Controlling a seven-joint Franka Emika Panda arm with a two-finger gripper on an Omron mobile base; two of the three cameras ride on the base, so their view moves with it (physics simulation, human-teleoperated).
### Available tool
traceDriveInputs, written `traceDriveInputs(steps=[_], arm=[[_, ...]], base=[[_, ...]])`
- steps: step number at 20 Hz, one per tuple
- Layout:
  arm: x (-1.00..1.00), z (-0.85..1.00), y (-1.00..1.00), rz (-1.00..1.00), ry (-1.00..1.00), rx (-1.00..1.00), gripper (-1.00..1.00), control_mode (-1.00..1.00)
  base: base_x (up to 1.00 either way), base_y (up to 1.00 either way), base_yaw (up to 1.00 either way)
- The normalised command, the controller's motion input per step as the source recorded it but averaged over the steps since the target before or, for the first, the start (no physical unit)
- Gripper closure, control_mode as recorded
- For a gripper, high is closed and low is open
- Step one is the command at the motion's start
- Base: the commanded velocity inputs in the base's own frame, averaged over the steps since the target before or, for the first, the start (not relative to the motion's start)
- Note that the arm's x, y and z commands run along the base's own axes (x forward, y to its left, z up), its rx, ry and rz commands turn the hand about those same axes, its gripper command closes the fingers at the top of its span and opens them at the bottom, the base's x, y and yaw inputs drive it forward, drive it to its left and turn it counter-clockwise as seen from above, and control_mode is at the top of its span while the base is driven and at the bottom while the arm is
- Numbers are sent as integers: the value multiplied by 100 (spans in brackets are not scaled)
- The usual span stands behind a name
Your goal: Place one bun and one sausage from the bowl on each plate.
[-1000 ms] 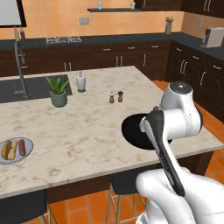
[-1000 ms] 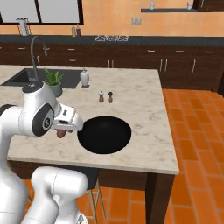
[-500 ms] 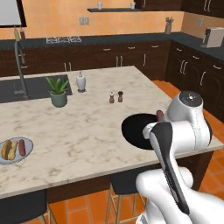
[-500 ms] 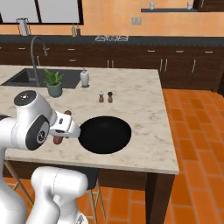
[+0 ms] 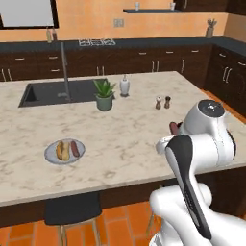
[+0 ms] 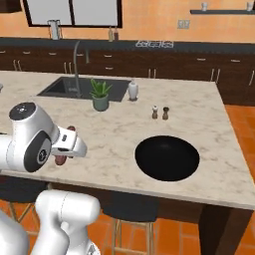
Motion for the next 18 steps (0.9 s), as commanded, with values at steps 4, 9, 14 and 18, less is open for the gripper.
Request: traceDriveInputs(steps=[4, 9, 14, 18], arm=[[0, 0, 0, 0, 0, 0, 100, 100], [0, 0, 0, 0, 0, 0, 100, 100], [0, 0, 0, 0, 0, 0, 100, 100], [0, 0, 0, 0, 0, 0, 100, 100]], base=[[0, 100, 16], [0, 100, 10], [1, 100, 2], [10, 100, -3]])
